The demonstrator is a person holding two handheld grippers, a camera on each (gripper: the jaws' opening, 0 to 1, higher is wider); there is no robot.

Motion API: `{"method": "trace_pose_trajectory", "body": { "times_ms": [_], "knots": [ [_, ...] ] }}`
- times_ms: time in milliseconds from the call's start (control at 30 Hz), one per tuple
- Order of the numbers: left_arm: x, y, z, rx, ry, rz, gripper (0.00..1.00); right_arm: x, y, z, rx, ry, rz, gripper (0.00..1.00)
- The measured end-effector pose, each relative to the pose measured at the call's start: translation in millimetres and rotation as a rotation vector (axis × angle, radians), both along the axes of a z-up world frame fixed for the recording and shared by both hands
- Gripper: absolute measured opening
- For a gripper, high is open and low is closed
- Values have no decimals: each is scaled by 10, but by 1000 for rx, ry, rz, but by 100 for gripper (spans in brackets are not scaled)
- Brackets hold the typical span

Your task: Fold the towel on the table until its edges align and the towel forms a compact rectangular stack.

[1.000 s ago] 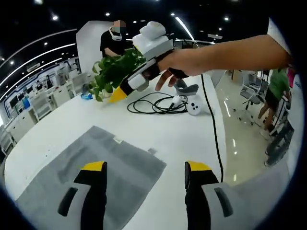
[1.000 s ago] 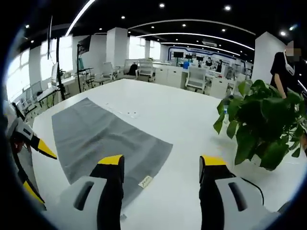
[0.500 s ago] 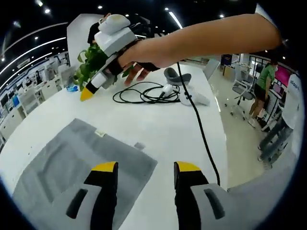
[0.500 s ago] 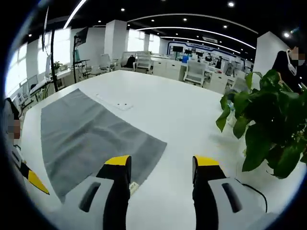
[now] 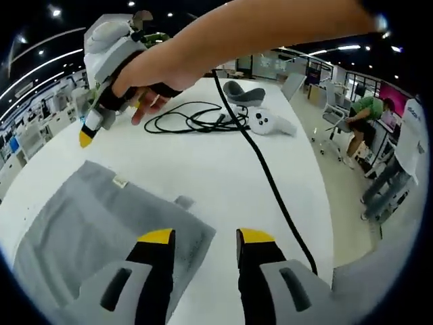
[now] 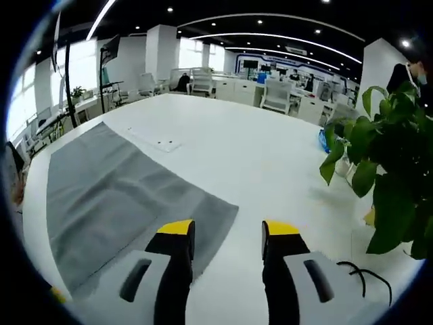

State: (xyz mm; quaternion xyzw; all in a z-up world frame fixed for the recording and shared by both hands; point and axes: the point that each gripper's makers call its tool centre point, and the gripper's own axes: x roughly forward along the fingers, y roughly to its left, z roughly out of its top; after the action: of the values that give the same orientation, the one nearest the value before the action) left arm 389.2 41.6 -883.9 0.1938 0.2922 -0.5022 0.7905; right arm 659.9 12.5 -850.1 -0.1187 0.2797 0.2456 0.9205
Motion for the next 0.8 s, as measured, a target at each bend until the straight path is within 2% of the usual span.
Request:
{"method": "trace_pose_trajectory", "body": {
  "times_ms": [300,467,567,700,800],
  "knots": [
    [54,-49,-119,22,4,-14,34,138,113,-312,-56,42,31,34],
    [36,1,-239,76,4,-36,32,124,181,-384,-58,60,28,32],
    [1,20,-316,109,5,-55,31,159,152,-490,-84,65,22,31],
    [7,8,-311,101,9,-41,29,217,150,-473,-62,61,6,29],
    [42,-13,-314,88,15,-22,24,215,140,-540,-56,86,-3,28]
  ]
}}
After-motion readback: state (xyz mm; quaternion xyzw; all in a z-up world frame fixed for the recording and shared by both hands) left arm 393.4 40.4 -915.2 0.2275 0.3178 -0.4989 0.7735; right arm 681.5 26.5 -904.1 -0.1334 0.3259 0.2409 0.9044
